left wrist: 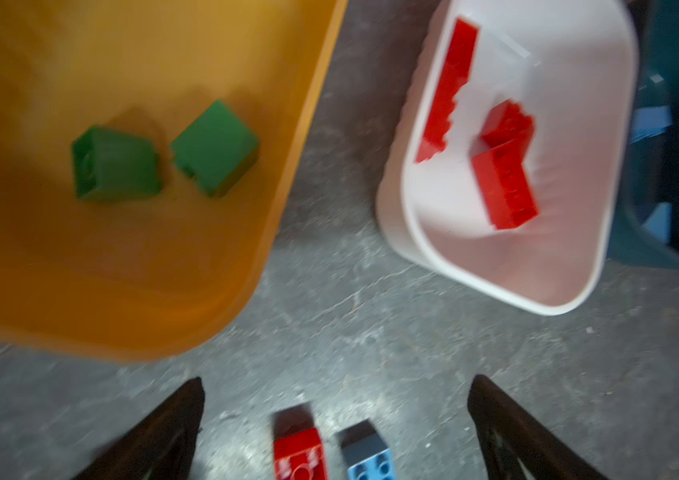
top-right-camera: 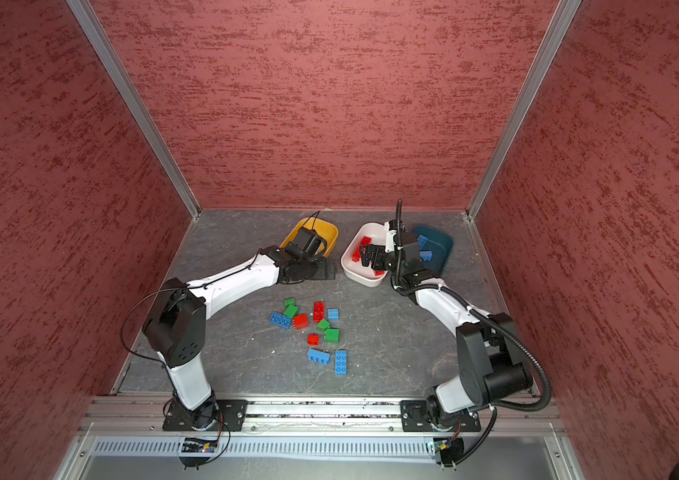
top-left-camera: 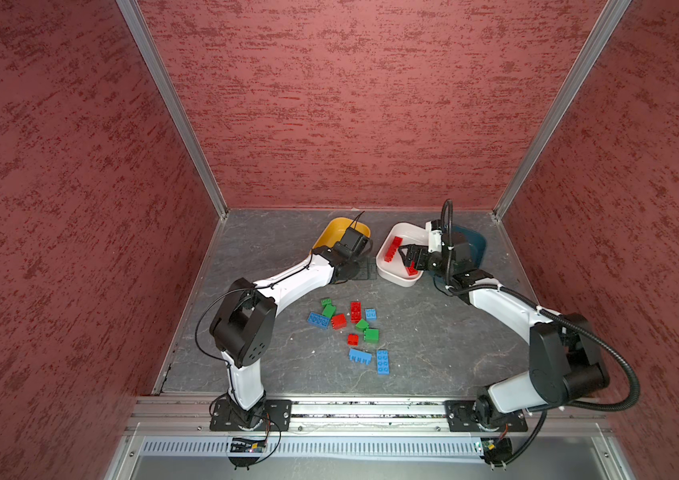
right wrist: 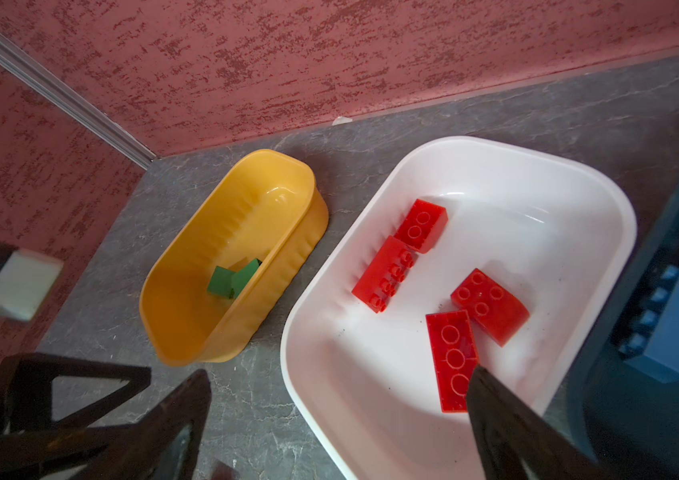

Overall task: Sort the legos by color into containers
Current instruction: 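Lower the left gripper to the pile and close on a green brick, then lift the green brick over the yellow bin while the right gripper moves to the pile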

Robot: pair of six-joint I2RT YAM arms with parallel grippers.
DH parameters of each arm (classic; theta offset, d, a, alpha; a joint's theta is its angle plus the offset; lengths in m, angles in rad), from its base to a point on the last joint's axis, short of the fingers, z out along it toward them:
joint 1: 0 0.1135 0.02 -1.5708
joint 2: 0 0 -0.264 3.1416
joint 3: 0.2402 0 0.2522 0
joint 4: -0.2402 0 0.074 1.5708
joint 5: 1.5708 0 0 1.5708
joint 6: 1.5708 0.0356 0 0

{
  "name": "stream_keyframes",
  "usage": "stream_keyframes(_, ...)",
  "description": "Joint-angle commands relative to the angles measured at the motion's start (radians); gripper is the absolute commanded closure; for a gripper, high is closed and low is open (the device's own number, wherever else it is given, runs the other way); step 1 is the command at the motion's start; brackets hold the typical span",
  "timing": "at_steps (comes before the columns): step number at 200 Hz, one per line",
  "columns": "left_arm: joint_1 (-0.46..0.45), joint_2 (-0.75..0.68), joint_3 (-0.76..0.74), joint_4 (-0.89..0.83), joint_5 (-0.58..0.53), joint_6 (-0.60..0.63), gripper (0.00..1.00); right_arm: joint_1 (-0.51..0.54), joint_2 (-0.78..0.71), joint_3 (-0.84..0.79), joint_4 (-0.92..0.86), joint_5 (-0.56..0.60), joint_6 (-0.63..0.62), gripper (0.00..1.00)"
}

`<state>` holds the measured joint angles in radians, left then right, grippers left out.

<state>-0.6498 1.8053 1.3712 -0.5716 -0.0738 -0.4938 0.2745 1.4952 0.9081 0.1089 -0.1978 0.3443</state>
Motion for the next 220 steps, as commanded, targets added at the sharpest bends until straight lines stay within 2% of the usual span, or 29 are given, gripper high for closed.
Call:
stream_keyframes(1, 0.011, -0.06, -0.068, -0.103, -0.113, -0.027, 0.0, 0.01, 0.001, 0.042, 0.03, -0.022, -0.037, 0.04)
stream_keyframes(28, 0.073, -0.094, -0.156, -0.144, -0.077, -0.073, 0.02, 0.061, 0.009, 0.071, -0.012, -0.061, -0.144, 0.04)
stream_keyframes(45, 0.104, -0.106, -0.192, -0.122, -0.011, -0.075, 0.09, 0.088, 0.023, 0.085, -0.024, -0.058, -0.168, 0.05)
stream_keyframes(68, 0.118, -0.078, -0.183, -0.132, 0.023, -0.074, 0.21, 0.108, 0.049, 0.102, -0.025, -0.055, -0.174, 0.05)
stream_keyframes(98, 0.116, -0.024, -0.154, -0.178, -0.027, -0.129, 0.29, 0.124, 0.069, 0.115, -0.024, -0.041, -0.179, 0.05)
stream_keyframes(121, 0.107, 0.013, -0.146, -0.181, -0.023, -0.154, 0.34, 0.129, 0.071, 0.115, -0.023, -0.042, -0.186, 0.05)
stream_keyframes(220, 0.084, 0.094, -0.133, -0.181, -0.074, -0.164, 0.59, 0.185, 0.096, 0.11, -0.04, -0.11, -0.248, 0.08)
